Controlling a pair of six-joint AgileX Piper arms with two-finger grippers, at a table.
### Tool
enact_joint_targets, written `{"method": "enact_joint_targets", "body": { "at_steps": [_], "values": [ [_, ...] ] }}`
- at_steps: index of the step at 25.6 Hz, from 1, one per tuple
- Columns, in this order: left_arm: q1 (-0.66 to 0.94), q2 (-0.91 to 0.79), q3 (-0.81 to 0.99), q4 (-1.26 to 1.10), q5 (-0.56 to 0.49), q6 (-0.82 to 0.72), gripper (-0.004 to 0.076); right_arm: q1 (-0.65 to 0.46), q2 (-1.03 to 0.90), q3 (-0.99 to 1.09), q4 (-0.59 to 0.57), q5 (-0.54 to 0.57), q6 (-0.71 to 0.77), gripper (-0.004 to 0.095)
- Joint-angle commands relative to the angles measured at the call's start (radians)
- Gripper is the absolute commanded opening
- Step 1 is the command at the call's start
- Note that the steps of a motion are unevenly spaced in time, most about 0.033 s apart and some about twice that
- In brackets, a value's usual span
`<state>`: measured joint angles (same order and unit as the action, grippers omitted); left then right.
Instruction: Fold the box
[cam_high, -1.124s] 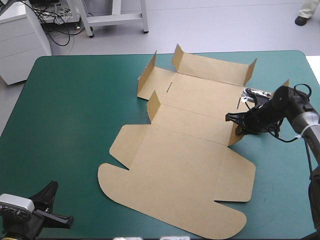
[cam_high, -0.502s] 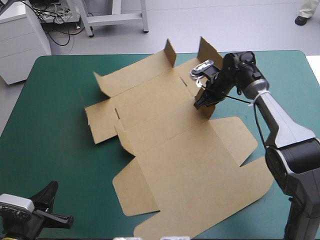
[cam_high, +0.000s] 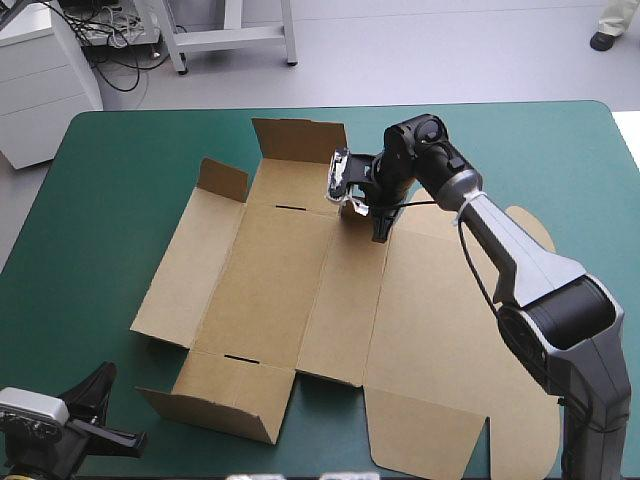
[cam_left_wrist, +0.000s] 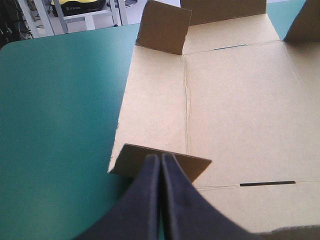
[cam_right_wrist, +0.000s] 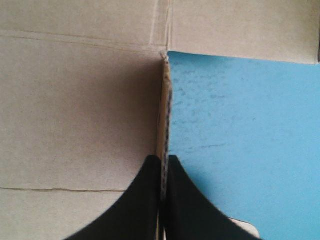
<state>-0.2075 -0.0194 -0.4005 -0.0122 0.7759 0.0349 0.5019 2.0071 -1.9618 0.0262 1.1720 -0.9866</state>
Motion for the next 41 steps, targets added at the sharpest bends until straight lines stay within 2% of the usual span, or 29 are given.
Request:
{"method": "enact_joint_targets", "body": {
  "at_steps": [1,6,10,12,13,16,18,20,23,25,29,30,31,34,38,41],
  "values": [
    [0.003,-0.012,-0.024,-0.004,-0.072,-0.007,-0.0032,0.002,-0.043,-0.036,0.018,-0.061,-0.123,-0.0023],
    [0.003,-0.012,-0.024,-0.004,-0.072,-0.007,-0.0032,0.004,-0.011,-0.036,0.135,-0.078,-0.267,-0.0023],
    [0.003,-0.012,-0.024,-0.004,-0.072,-0.007,-0.0032,0.021,0.001,-0.036,0.151,-0.083,-0.278,0.0012],
    [0.003,-0.012,-0.024,-0.004,-0.072,-0.007,-0.0032,0.021,0.001,-0.036,0.151,-0.083,-0.276,0.0125],
    [0.003,-0.012,-0.024,-0.004,-0.072,-0.007,-0.0032,0.021,0.001,-0.036,0.146,-0.083,-0.250,0.0267],
    [0.003,-0.012,-0.024,-0.004,-0.072,-0.007,-0.0032,0.021,0.001,-0.039,0.136,-0.088,-0.219,0.0508],
    [0.003,-0.012,-0.024,-0.004,-0.072,-0.007,-0.0032,0.021,-0.005,-0.041,0.122,-0.088,-0.195,0.0616],
    [0.003,-0.012,-0.024,-0.004,-0.072,-0.007,-0.0032,0.021,-0.015,-0.054,0.101,-0.084,-0.145,0.0643],
    [0.003,-0.012,-0.024,-0.004,-0.072,-0.007,-0.0032,0.021,-0.029,-0.102,0.079,-0.068,-0.019,0.0599],
    [0.003,-0.012,-0.024,-0.004,-0.072,-0.007,-0.0032,0.021,-0.041,-0.142,0.068,-0.042,0.060,0.0510],
    [0.003,-0.012,-0.024,-0.004,-0.072,-0.007,-0.0032,0.021,-0.052,-0.213,-0.061,-0.019,0.309,0.0142],
    [0.003,-0.012,-0.024,-0.004,-0.072,-0.007,-0.0032,0.021,-0.052,-0.220,-0.091,-0.012,0.355,0.0015],
    [0.003,-0.012,-0.024,-0.004,-0.072,-0.007,-0.0032,0.021,-0.055,-0.223,-0.121,0.000,0.397,-0.0015],
    [0.003,-0.012,-0.024,-0.004,-0.072,-0.007,-0.0032,0.021,-0.055,-0.227,-0.178,0.050,0.485,-0.0004],
    [0.003,-0.012,-0.024,0.000,-0.072,-0.005,-0.0025,0.004,-0.060,-0.227,-0.200,0.076,0.646,-0.0004],
    [0.003,-0.012,-0.024,0.001,-0.072,-0.005,0.0046,-0.023,-0.089,-0.227,-0.193,0.076,0.758,-0.0004]
  ]
}}
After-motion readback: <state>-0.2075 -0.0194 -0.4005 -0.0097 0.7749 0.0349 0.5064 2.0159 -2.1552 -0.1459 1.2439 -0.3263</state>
